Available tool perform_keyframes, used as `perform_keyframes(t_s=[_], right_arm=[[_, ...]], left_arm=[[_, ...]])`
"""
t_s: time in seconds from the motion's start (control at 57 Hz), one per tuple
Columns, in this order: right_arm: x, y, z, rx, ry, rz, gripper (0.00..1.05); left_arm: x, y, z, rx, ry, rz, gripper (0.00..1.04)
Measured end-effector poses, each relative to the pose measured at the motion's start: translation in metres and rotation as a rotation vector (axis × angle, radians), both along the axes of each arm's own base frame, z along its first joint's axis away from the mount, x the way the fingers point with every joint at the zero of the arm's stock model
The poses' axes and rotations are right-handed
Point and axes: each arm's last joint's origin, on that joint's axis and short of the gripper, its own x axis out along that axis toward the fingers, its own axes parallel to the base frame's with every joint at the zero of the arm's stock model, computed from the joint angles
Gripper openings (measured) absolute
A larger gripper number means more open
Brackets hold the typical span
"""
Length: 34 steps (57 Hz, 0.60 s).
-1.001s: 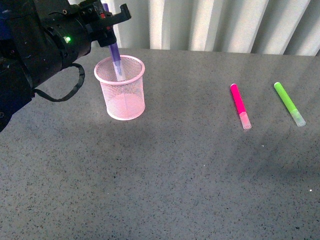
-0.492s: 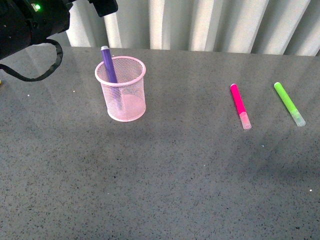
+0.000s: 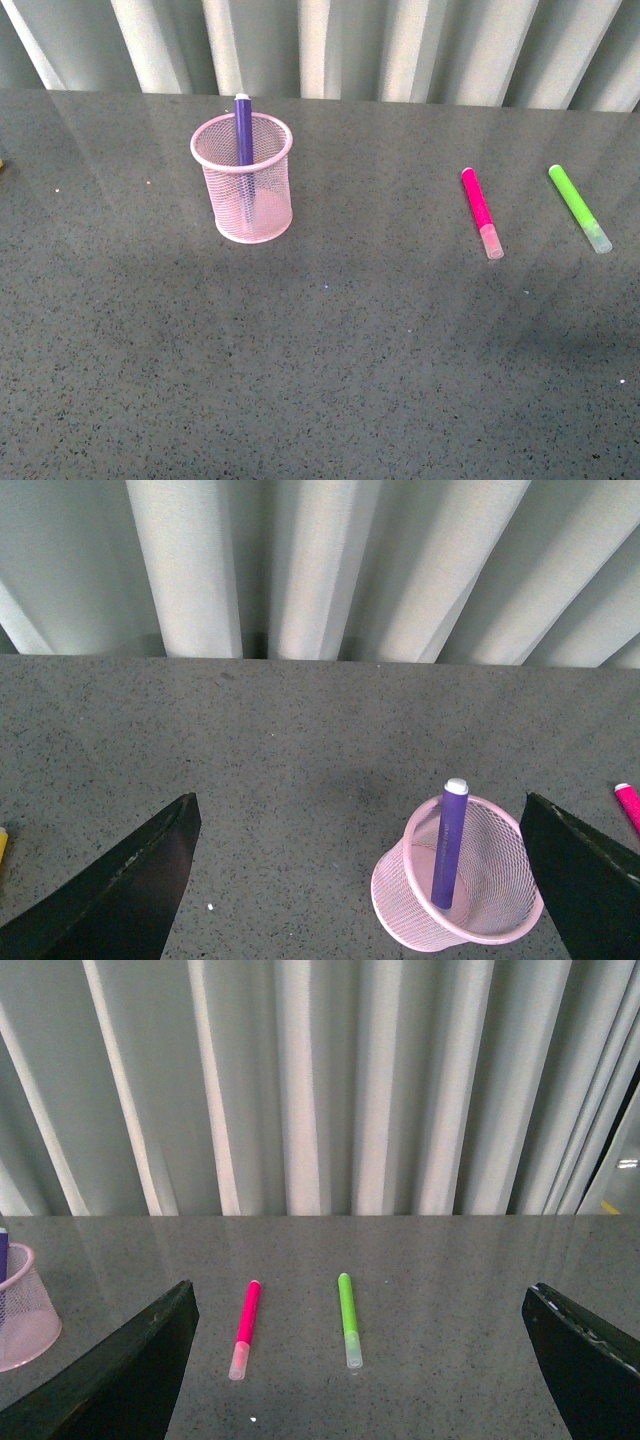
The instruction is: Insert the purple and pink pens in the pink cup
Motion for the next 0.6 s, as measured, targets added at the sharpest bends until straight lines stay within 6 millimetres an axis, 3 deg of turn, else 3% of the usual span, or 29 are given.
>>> perform_keyframes(t_s=[0.158, 0.456, 0.597], right_arm=[[0.000, 0.000, 0.000, 0.000, 0.000, 0.000, 0.98], [0.000, 0.000, 0.000, 0.000, 0.000, 0.000, 0.98], [0.000, 0.000, 0.000, 0.000, 0.000, 0.000, 0.98]], left_arm=[[-0.036, 0.004, -0.011, 0.015, -0.193, 0.043, 0.60], [-0.092, 0.018, -0.025, 0.023, -0.204, 0.049, 0.04], [-0.116, 0.018, -0.029, 0.026, -0.210, 0.046, 0.04]])
